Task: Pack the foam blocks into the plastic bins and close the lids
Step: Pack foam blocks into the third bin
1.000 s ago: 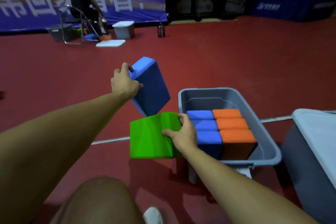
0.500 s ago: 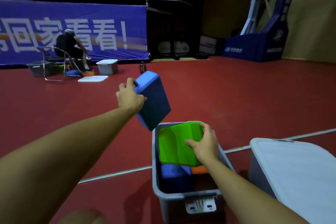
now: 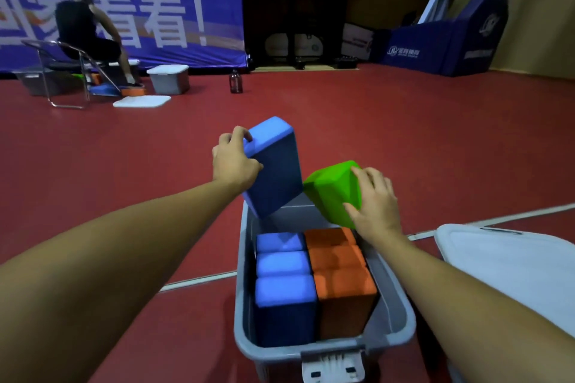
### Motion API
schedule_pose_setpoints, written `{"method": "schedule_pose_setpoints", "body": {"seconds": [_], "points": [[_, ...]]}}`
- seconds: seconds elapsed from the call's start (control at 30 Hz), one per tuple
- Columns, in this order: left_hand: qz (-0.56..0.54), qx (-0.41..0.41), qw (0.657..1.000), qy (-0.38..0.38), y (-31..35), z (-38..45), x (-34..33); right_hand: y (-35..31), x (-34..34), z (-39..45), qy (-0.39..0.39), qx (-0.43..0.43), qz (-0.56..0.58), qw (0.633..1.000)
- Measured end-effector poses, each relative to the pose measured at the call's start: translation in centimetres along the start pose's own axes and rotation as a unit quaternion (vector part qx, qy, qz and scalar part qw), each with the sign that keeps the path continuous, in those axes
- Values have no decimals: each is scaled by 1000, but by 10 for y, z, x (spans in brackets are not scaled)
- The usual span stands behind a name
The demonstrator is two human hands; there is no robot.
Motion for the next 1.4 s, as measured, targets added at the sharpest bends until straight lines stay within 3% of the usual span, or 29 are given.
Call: {"method": "schedule_pose_setpoints", "body": {"seconds": [0.13,0.33,0.6,0.83,0.93,1.13,1.4], "points": [[1,-29,1000,-12,-26,23,-46,17,-51,29,-41,56,-45,997],[30,-116,988,-99,-62,39,-113,44,-121,54,-103,160,-53,980],[22,-110,977,-180,-119,31,-183,65,-198,54,-221,204,-66,951],[9,-42,975,-220,-173,18,-217,64,-245,49,-285,205,-82,933],[48,-54,961,-268,-187,12,-226,69,-261,46,-313,186,-80,928],[123,-111,945,-282,-196,3,-237,74,-284,36,-324,182,-93,924],[304,-123,880,-344,-204,-7,-251,72,-302,30,-363,147,-68,917]]}}
Point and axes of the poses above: each hand's wrist, its own z-axis towards the middle knuckle, its own x-axis out of the back of the hand, y = z × x, the point moved 6 cm from there along z, towards the middle knuckle, and after that the axes turned 3 degrees about -x, right-handed, at the moved point
